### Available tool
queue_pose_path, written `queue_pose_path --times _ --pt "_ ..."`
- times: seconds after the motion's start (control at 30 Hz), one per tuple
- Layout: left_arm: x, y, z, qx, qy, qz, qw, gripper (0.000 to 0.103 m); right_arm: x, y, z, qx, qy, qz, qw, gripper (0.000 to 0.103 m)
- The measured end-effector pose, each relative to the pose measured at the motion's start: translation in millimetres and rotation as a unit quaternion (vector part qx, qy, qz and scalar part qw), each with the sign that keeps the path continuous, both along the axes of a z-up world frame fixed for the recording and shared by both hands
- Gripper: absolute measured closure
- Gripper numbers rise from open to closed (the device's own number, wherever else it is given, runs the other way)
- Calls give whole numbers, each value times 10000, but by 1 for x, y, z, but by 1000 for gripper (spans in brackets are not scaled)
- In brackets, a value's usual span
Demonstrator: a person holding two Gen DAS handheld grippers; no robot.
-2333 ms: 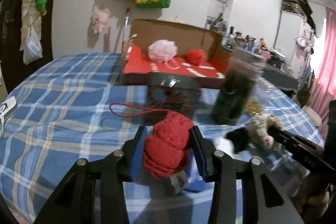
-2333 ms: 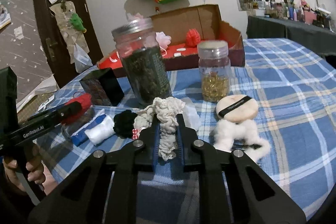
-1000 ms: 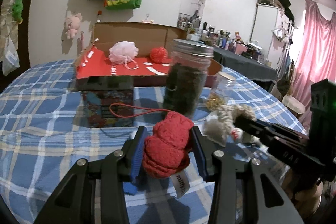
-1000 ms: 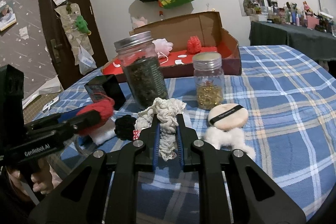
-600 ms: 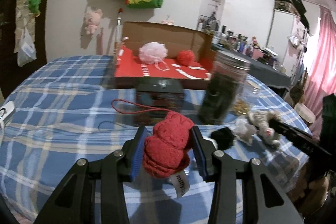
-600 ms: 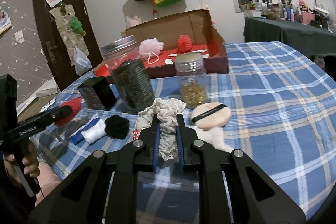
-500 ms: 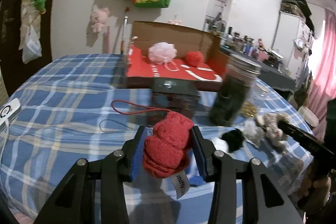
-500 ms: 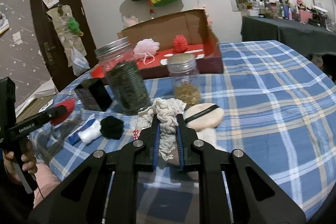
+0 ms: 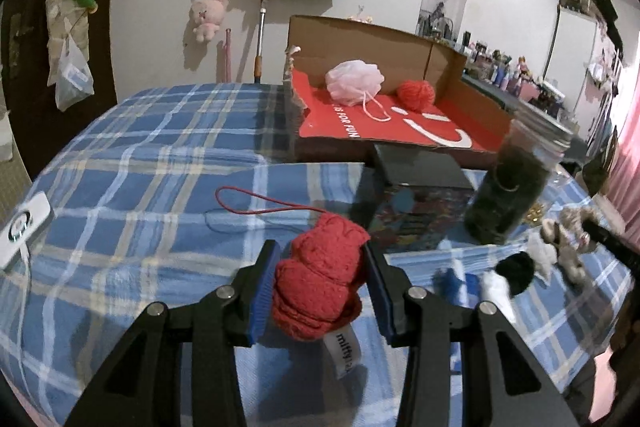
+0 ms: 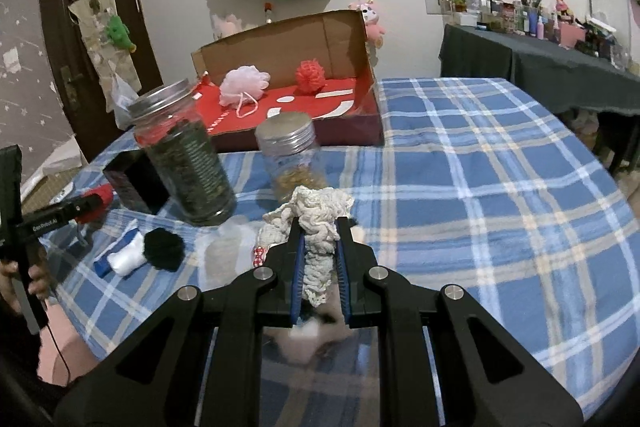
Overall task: Organize soft objects
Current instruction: 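Carry the red ball and crocheted toy into the box and open the right tool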
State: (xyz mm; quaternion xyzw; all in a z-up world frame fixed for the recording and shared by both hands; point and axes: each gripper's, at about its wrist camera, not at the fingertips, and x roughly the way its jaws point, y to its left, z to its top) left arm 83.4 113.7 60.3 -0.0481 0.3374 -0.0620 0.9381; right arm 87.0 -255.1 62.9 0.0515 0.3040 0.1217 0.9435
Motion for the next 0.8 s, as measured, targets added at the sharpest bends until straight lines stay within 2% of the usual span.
queue_pose_path --times 0.17,0.47,0.63,0.8 --pt "14 6 3 195 14 -130 9997 58 17 -6 10 -239 -11 -12 9997 89" --pt "45 8 13 563 -192 -751 9954 58 60 -10 15 -961 92 321 9948 89" --pt "61 13 14 595 -188 -941 9936 58 72 -7 16 -1395 -58 531 9888 89" --pt "71 15 15 675 -245 -1179 9904 58 83 -6 18 -1531 -176 783 9849 89"
